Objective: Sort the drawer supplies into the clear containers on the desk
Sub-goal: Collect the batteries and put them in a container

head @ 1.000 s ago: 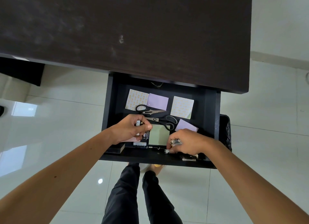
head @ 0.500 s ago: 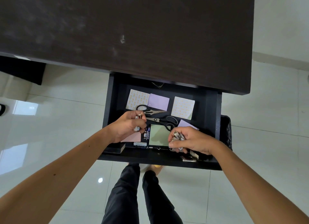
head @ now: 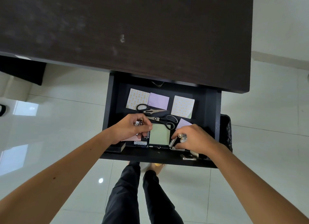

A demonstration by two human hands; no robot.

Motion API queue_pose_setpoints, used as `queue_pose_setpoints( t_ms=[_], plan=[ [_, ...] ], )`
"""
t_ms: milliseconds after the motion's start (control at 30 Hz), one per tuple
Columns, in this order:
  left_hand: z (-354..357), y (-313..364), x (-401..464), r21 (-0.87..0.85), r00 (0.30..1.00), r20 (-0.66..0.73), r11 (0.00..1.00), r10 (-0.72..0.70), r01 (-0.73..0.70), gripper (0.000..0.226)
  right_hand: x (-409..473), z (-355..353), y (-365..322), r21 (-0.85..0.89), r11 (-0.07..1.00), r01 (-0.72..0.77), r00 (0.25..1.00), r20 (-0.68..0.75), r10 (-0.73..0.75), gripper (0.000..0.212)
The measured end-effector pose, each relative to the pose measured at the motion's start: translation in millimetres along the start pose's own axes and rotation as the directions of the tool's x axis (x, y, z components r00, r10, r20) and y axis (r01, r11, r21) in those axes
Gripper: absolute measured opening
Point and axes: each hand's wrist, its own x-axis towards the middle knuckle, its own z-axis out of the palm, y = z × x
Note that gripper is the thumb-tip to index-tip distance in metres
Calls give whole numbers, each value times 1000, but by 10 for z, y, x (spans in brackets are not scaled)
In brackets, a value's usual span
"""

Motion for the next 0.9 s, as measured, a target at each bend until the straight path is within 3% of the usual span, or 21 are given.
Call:
queue_pose_setpoints(
  t_ms=[100,267,400,500,600,700,800,900],
  plan=[
    [0,-37,-9,74,1000,-15,997,-1,2,15,17,46,4,-173,984,47,999,10,-46,29],
    [16,-83,-16,99,999,-10,995,-31,32,14,43,46,-10,-236,969,76,997,33,-71,13],
    [25,-130,-9,95,999,-21,994,-48,50,14,43,33,-5,-270,958,96,995,38,-89,12],
    [21,-139,-7,124,999,-21,991,-41,43,13,5,25,4,-158,983,89,996,34,-85,11],
    [10,-108,-6,196,999,-35,980,-26,32,11,-49,-14,18,69,998,6,998,65,-11,9],
    [-2,-61,2,250,998,-67,968,-10,26,12,-95,-97,-14,228,974,-20,995,96,-2,17],
    [-41,-53,12,458,992,-116,889,50,9,11,-104,-184,-71,365,929,-57,985,174,-8,31],
    [-70,-83,23,570,990,-116,822,86,-5,16,-58,-217,-76,424,901,-87,983,182,9,14]
  ],
)
